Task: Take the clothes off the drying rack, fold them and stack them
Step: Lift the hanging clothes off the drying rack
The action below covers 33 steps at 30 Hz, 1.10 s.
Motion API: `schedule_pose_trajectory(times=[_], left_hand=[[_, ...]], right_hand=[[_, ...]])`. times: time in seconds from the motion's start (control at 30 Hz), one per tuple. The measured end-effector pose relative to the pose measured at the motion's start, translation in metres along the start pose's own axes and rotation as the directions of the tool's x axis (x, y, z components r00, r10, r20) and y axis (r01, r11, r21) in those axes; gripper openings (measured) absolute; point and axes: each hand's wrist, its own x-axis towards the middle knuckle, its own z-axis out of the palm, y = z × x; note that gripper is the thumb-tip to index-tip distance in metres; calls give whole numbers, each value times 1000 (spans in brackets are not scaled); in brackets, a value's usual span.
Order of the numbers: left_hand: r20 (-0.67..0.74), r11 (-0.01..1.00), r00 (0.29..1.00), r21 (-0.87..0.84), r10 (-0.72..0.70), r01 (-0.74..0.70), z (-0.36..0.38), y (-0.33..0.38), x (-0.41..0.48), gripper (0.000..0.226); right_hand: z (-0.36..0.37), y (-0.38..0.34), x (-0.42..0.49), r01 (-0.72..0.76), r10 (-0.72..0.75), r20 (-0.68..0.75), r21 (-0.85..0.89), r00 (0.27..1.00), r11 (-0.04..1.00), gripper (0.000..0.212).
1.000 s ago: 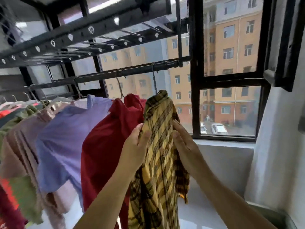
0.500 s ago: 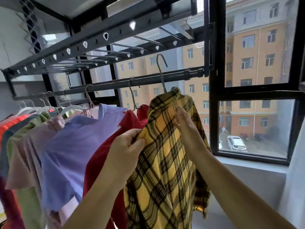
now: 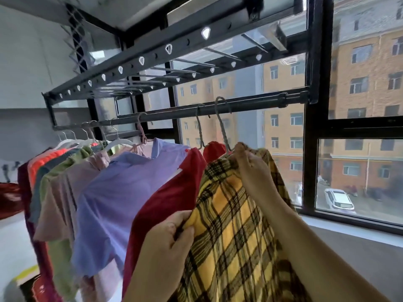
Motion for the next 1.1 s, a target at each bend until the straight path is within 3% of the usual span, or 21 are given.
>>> schedule_pose_trajectory(times=[0.07, 0.13, 0.2, 0.27, 0.3, 0.37, 0.4, 0.5, 0.6, 0.63, 0.67, 0.73, 0.8, 0.83, 0.9, 1.0, 1.1], left_hand=[[27, 999, 999, 32, 28, -28, 3, -2, -3, 29], [61, 998, 997, 51, 41, -44, 7, -2, -3, 25], [95, 994, 994, 87, 55, -63, 9, -4, -2, 22], [137, 993, 990, 103, 36, -51, 12, -8, -1, 24], [157, 994, 988, 101, 12, -28, 13, -8, -1, 29], [204, 997, 979, 74, -22, 7, 15, -9, -2, 25], [244, 998, 969, 62, -43, 29, 13, -7, -2, 18], [296, 992, 953, 122, -70, 36, 0, -4, 11, 49], [24, 973, 999, 229, -32, 25, -15, -11, 48, 37], [-82, 940, 996, 341, 19, 10, -18, -17, 67, 37], [-134, 874, 989, 486, 60, 13, -19, -24, 87, 42], [-109, 746, 993, 659, -35, 98, -17, -38, 122, 48], [6, 802, 982, 579, -187, 149, -10, -45, 142, 32], [36, 837, 981, 528, -192, 145, -7, -48, 147, 19], [-10, 877, 990, 463, -140, 129, -9, -49, 151, 20], [-126, 919, 986, 364, -110, 149, -27, -41, 157, 15], [-183, 946, 980, 296, -84, 136, -48, -25, 155, 22]], right_hand=[[7, 5, -3, -43, 38, 81, 59, 996, 997, 62], [8, 0, -1, -255, 206, 176, 328, 962, 909, 57], [3, -2, 3, -496, 354, 347, 636, 868, 592, 45], [-4, -3, 5, -573, 343, 476, 765, 810, 293, 41], [-6, -4, 4, -583, 314, 513, 787, 799, 199, 46], [-7, -5, 5, -588, 299, 538, 802, 788, 106, 65], [-6, -5, 4, -591, 305, 542, 801, 783, 92, 70], [-1, -6, 1, -600, 304, 548, 793, 779, 107, 69], [5, -4, -1, -609, 312, 543, 775, 779, 169, 79], [6, -4, -2, -611, 319, 539, 768, 779, 194, 81], [8, -3, -3, -617, 325, 540, 756, 777, 218, 82], [13, 0, -7, -626, 336, 541, 740, 771, 246, 87], [16, 3, -10, -631, 333, 546, 734, 768, 250, 99], [17, 4, -11, -627, 330, 543, 735, 772, 257, 106], [14, 5, -13, -609, 323, 526, 748, 786, 262, 107], [7, 4, -11, -572, 318, 494, 786, 809, 234, 85], [6, -3, -5, -531, 241, 481, 816, 843, 228, 100]])
